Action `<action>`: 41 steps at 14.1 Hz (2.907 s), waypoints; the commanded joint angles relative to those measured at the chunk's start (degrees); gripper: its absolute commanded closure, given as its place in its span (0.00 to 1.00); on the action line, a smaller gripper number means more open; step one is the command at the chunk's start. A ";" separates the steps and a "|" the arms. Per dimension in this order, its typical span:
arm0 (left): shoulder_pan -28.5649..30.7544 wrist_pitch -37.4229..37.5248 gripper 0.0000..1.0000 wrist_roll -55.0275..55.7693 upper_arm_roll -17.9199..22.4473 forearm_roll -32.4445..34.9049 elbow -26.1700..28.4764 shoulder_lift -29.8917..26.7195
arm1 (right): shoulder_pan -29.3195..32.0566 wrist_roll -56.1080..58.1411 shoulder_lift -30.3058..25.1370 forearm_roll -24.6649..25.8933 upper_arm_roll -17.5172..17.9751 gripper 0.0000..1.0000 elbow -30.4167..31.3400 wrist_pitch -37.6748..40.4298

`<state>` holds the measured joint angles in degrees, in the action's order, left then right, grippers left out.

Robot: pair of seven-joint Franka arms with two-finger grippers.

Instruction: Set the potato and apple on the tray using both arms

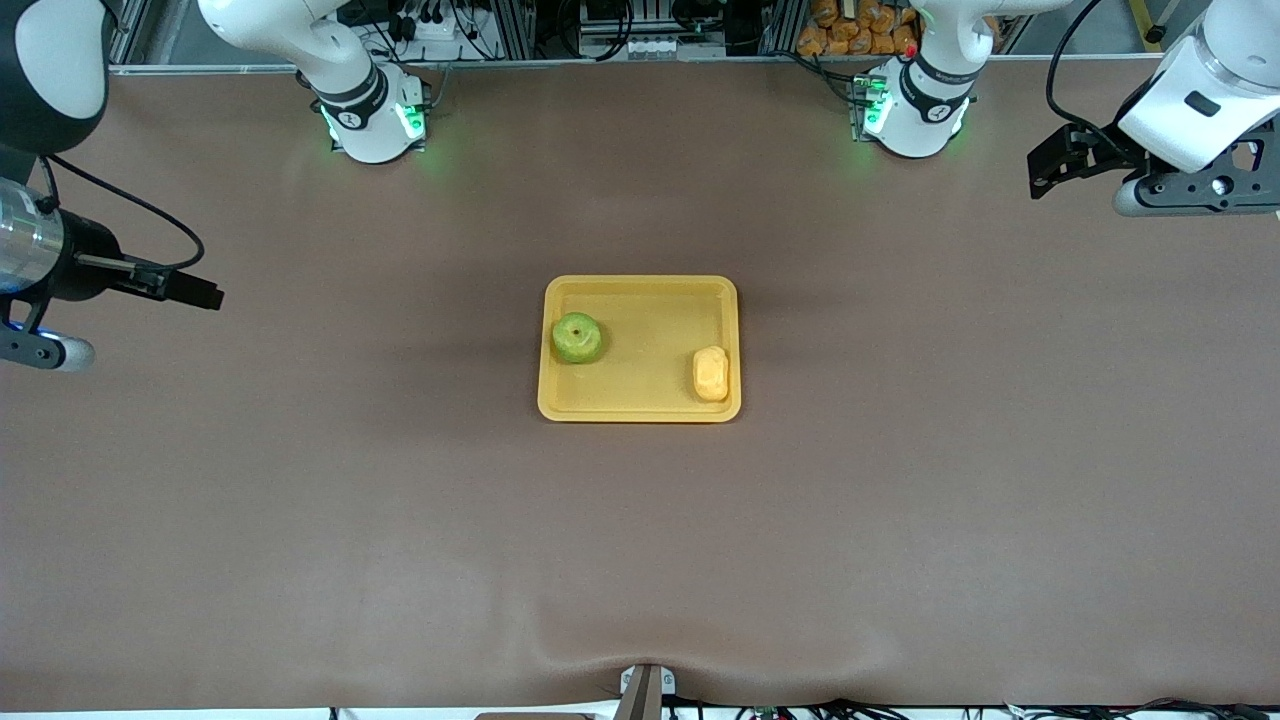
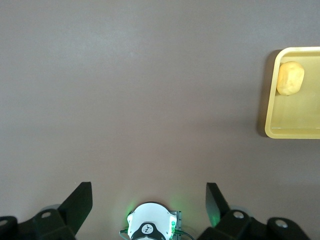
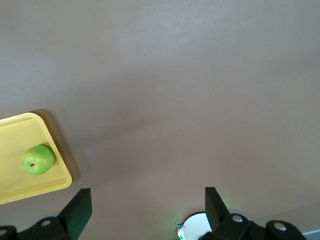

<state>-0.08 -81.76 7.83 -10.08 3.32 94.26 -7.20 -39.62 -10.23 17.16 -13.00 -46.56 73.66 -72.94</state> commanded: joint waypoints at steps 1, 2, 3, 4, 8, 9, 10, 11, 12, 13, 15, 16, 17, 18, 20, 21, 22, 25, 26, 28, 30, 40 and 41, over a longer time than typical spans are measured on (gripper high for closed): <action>0.34 0.11 0.00 -0.80 0.06 -0.86 0.93 -1.23 | 0.07 0.65 -3.53 1.05 0.33 0.00 0.34 1.05; 0.43 0.11 0.00 -0.80 0.06 -0.86 0.93 -1.23 | 0.07 0.65 -4.24 1.05 0.33 0.00 0.34 1.40; 0.43 0.11 0.00 -0.88 0.06 -0.86 0.93 -1.32 | 0.07 0.56 -4.50 1.48 0.33 0.00 0.34 1.23; 0.43 0.11 0.00 -0.80 0.06 -0.86 0.93 -1.32 | 0.07 0.65 -4.51 2.10 0.33 0.00 0.34 0.88; 0.43 0.11 0.00 -0.88 0.15 -0.86 0.67 -1.41 | 0.07 7.20 -4.59 2.01 -0.46 0.00 0.34 0.43; 0.43 0.11 0.00 -0.88 0.15 -0.86 0.75 -1.41 | 0.07 8.72 -4.51 2.19 -0.46 0.00 0.34 0.52; 0.43 0.11 0.00 -0.88 0.15 -0.86 0.75 -1.41 | 0.50 9.43 -4.59 2.19 -0.63 0.00 0.34 0.52; 0.52 0.11 0.00 -0.88 0.15 -0.86 0.75 -1.41 | 0.77 9.52 -4.68 2.19 -0.89 0.00 0.34 0.52; 0.61 0.20 0.00 -0.88 0.15 -0.86 0.75 -1.41 | 1.47 9.79 -4.60 2.19 -1.07 0.00 0.25 0.61; 0.61 0.11 0.00 -0.88 0.15 -0.86 0.75 -1.41 | 2.87 11.44 -4.42 2.02 -0.64 0.00 0.25 0.52; 0.61 0.20 0.00 -0.88 0.15 -0.86 0.75 -1.41 | 11.79 15.92 -4.16 1.66 5.12 0.00 -1.32 0.52; 0.61 0.11 0.00 -0.88 0.15 -0.86 0.75 -1.41 | 17.24 16.64 -4.16 1.75 10.04 0.00 -2.55 0.52; 0.61 0.20 0.00 -0.88 0.23 -0.77 0.84 -1.41 | 21.47 16.56 -4.07 2.01 14.18 0.00 -3.78 0.35; 0.61 0.20 0.00 -0.88 0.32 -0.77 0.75 -1.41 | 24.91 16.56 -4.07 2.19 17.09 0.00 -4.57 0.17; 0.61 0.11 0.00 -0.88 0.32 -0.77 0.75 -1.41 | 28.97 16.47 -4.59 2.36 21.06 0.00 -4.85 0.34; 0.61 0.11 0.00 -0.88 0.32 -0.77 0.84 -1.41 | 29.85 16.29 -5.38 4.63 23.43 0.00 -4.76 0.69; 0.61 0.20 0.00 -0.88 0.32 -0.77 0.93 -1.41 | 30.73 16.12 -7.47 7.78 26.76 0.00 -3.89 0.35; 0.61 0.38 0.00 -0.88 0.32 -0.77 0.84 -1.50 | 32.50 15.94 -15.46 10.27 31.09 0.00 7.94 -4.98; 0.61 0.38 0.00 -0.88 0.32 -0.77 0.84 -1.50 | 33.28 16.20 -18.71 10.36 31.01 0.00 12.68 -6.50; 0.61 0.29 0.00 -0.88 0.32 -0.77 0.93 -1.32 | 34.43 16.64 -23.82 10.36 31.01 0.00 20.18 -9.48; 0.61 0.38 0.00 -0.88 0.32 -0.77 0.84 -1.50 | 34.08 16.64 -24.72 11.06 31.18 0.00 21.00 -9.94; 0.87 0.20 0.00 -1.06 0.76 -0.77 -3.29 1.31 | 34.08 16.73 -23.05 11.68 31.10 0.00 16.86 -11.87; 0.78 0.20 0.00 -1.15 1.02 -0.77 -3.46 1.58 | 34.08 16.64 -23.05 11.51 31.10 0.00 16.86 -11.87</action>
<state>0.32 -81.89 7.83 -9.30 3.32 92.66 -6.93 -6.22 6.49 -5.78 -2.18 -16.16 91.00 -85.07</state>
